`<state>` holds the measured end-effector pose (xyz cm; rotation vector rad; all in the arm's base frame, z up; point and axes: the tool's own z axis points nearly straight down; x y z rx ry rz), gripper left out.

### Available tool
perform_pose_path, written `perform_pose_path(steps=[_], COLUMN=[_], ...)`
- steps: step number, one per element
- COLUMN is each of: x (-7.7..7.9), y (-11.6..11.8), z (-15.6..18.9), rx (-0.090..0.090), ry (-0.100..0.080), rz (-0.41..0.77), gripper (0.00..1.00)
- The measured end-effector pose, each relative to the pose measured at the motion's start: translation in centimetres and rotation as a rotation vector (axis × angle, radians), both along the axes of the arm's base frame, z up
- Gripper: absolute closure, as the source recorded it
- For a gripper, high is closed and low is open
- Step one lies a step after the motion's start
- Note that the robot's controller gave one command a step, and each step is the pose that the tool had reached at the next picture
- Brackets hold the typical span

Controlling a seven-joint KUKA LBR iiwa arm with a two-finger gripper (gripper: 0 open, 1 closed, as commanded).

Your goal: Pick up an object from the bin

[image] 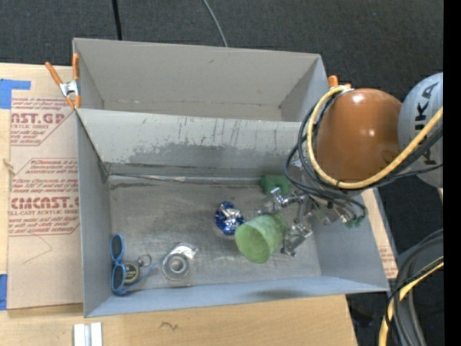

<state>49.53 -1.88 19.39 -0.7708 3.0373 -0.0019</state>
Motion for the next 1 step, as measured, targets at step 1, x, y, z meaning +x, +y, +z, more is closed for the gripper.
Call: perform_pose_path(steps=[1], x=[0.64], y=[3.07], z=[8.35], rx=[-0.001], ry=[0.002], rz=[0.34], gripper=[1.0])
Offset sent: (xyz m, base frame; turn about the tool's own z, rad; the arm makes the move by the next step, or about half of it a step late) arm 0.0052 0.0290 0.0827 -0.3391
